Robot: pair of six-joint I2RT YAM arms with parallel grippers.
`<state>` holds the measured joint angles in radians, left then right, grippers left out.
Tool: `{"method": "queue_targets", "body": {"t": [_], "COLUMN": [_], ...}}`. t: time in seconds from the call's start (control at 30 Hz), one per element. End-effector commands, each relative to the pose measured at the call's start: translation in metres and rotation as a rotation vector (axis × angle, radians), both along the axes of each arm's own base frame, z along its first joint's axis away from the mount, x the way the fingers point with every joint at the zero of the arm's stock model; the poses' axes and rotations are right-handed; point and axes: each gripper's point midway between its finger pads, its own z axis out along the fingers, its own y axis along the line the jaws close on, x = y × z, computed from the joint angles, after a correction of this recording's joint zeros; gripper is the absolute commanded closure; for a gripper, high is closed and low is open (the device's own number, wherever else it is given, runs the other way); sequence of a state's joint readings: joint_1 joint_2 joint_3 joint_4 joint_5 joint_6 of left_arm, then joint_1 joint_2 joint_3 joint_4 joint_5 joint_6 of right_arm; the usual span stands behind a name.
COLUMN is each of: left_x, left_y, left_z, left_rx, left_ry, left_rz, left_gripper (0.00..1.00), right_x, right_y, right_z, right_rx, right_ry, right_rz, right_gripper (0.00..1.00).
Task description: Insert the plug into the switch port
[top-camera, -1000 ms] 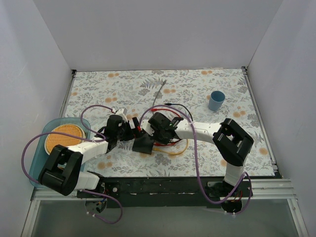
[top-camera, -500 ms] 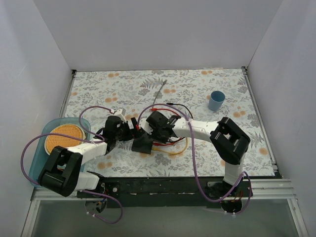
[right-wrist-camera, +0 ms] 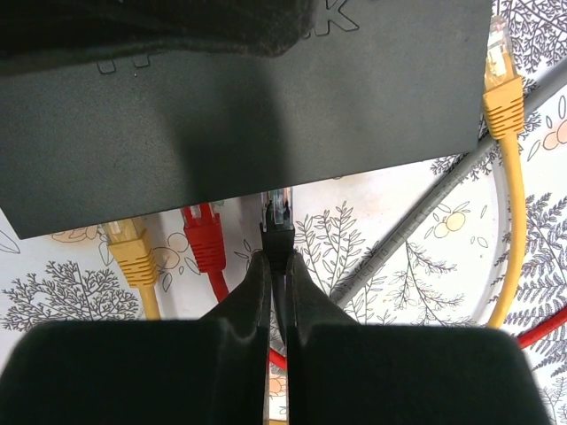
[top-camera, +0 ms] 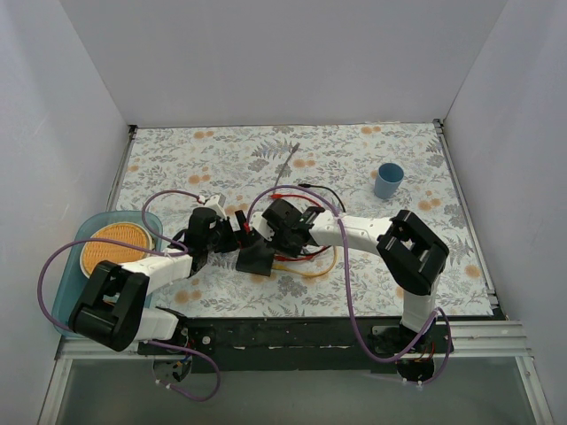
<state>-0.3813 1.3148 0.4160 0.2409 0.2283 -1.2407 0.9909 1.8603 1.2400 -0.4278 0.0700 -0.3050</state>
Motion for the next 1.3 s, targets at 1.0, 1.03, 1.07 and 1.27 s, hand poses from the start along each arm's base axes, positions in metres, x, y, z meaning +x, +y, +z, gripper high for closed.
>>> {"method": "queue_targets", "body": {"t": [1.0,1.03,1.07,1.27], "left_x": [-0.024,-0.025,-0.025,-0.026], "left_y": [-0.040,-0.040,-0.041,-0.043], "left_z": [0.019,0.017,0.018,0.016], "left_rx": [-0.159,-0.159,-0.162,-0.169], "left_ry": [-0.036,-0.031,-0.034,-0.028], "left_rz": [-0.242,-0.242,-0.245,-0.254], "left_gripper": [0.07,0.07,0.07,0.12], "right_x": [-0.026,-0.026,-0.025,-0.024], "right_y": [0.067,0.067,0.068,0.078], "right_z": [0.029,0.028,0.029,0.039], "right_rx": [0.228,0.232,0.237,0.290], "right_ry": [-0.018,-0.019,-0.021,-0.033], "right_rz": [0.126,0.124,0.122,0.121], "right_gripper": [0.99,0.99,0.99,0.99]}}
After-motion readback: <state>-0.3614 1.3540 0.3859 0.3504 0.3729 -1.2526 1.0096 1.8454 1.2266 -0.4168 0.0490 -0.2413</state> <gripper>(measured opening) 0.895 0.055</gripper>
